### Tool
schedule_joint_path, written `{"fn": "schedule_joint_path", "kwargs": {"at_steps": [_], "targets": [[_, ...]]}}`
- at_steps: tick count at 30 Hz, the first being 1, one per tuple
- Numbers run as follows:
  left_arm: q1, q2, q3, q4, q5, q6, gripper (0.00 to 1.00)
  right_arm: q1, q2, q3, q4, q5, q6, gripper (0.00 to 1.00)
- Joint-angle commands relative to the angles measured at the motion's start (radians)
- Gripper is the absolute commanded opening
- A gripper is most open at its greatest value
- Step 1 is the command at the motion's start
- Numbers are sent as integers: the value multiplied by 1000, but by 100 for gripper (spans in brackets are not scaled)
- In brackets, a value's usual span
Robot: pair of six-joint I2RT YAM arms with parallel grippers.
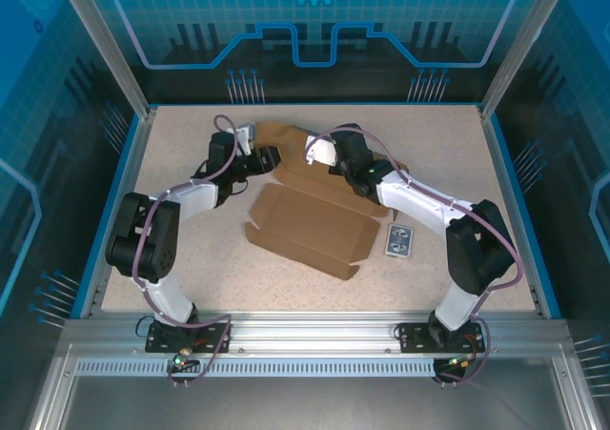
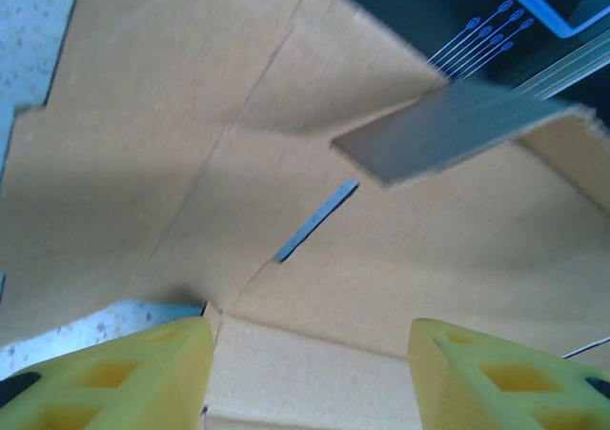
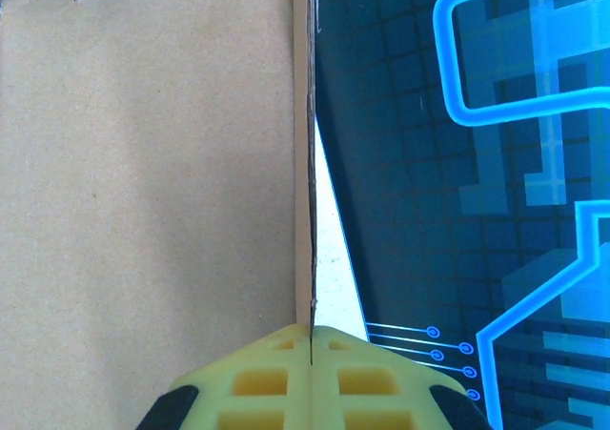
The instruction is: Fold the paper box
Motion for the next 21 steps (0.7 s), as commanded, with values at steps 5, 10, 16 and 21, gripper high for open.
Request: {"fn": "schedule_joint_path", "kwargs": {"at_steps": [5,10,16,21], "targets": [[0,34,163,-64,53,59,59,16,21,39,22,17,-21,0],[-2,91,235,-91,117,37,58,19,25,40,27,19,-19,0],[-8,101,214,-31,195,-30,57,22,53,53,50,44,-20,0],[-11,109,202,45,263,-105,56,26,73,59,79,61,-20,0]]}}
